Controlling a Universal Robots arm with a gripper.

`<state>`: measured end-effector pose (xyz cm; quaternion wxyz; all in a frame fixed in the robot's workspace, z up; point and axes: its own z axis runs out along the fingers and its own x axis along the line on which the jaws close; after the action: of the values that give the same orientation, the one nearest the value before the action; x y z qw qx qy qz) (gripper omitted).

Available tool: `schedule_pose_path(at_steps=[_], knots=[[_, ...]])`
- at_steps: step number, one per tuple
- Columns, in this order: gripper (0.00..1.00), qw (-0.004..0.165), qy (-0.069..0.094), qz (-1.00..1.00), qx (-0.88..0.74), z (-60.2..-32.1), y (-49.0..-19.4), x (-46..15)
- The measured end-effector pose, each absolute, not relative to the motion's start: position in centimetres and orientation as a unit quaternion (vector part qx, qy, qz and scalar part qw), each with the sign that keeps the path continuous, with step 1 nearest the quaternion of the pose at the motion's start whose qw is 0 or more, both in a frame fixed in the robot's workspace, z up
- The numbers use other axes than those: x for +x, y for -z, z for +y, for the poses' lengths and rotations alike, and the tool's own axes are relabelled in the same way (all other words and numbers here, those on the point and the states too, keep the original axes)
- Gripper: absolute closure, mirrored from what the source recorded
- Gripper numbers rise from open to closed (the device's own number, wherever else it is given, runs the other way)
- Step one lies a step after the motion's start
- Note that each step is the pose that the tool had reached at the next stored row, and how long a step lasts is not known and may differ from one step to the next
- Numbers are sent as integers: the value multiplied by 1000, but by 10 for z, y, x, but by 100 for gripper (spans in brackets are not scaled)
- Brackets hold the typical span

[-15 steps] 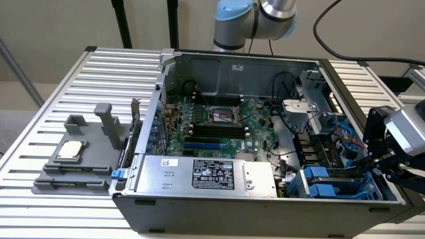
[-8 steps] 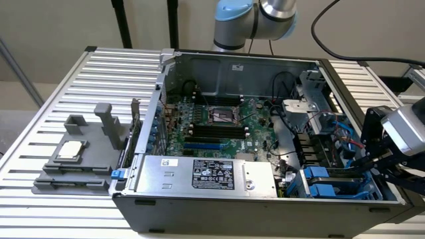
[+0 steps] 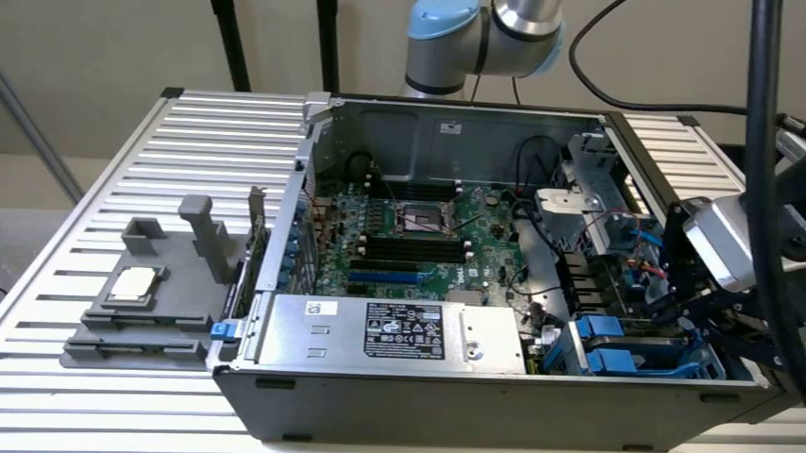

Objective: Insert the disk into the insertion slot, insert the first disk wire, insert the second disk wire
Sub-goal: 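Insert the first disk wire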

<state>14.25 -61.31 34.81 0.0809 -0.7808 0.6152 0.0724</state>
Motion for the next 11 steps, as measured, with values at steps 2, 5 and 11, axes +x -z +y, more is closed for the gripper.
schedule_pose_path(at_steps=[2,5,11], knots=[[84,80,-72,615,-781,-613,-348,138],[84,80,-71,618,-779,-613,-348,134],[84,78,-65,640,-762,-613,-348,134]])
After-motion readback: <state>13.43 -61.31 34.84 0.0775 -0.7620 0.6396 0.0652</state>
